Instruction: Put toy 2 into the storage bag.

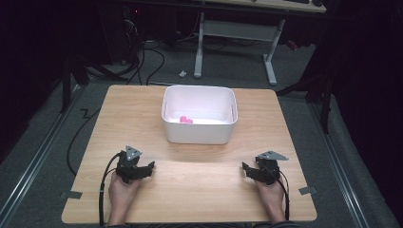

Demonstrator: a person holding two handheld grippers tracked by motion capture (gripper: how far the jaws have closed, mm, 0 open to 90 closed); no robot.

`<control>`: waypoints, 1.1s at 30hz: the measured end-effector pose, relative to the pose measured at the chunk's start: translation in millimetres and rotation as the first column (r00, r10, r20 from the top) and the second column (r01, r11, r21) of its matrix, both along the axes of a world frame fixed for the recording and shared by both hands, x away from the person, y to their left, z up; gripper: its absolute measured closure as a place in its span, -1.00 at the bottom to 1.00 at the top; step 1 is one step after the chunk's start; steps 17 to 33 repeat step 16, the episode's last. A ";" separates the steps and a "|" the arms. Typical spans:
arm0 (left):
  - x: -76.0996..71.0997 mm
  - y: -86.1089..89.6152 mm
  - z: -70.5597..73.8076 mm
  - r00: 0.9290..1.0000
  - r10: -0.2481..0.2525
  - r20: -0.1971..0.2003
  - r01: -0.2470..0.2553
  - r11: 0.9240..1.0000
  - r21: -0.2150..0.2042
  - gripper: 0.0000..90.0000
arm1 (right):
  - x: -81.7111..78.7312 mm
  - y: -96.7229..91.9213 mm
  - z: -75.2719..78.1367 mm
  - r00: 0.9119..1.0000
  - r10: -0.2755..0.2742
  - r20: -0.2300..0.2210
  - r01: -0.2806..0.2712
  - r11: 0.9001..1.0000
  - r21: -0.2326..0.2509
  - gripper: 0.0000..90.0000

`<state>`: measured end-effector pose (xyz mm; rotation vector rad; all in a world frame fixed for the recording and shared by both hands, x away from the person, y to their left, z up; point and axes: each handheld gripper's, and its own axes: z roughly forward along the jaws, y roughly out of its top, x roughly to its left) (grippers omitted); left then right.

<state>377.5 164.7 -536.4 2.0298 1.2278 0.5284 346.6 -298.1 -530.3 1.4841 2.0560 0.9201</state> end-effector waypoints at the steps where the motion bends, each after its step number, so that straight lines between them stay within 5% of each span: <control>1: 0.0 0.0 0.0 1.000 0.000 0.000 0.000 1.000 0.000 -0.49 | 0.0 3.2 -0.3 1.000 0.000 0.005 0.000 0.999 -0.038 -0.27; 33: -0.3 -0.1 0.0 1.000 0.000 -0.001 0.000 1.000 -0.001 -0.48 | 0.7 4.8 -0.5 1.000 -0.012 0.000 0.012 0.999 -0.050 -0.37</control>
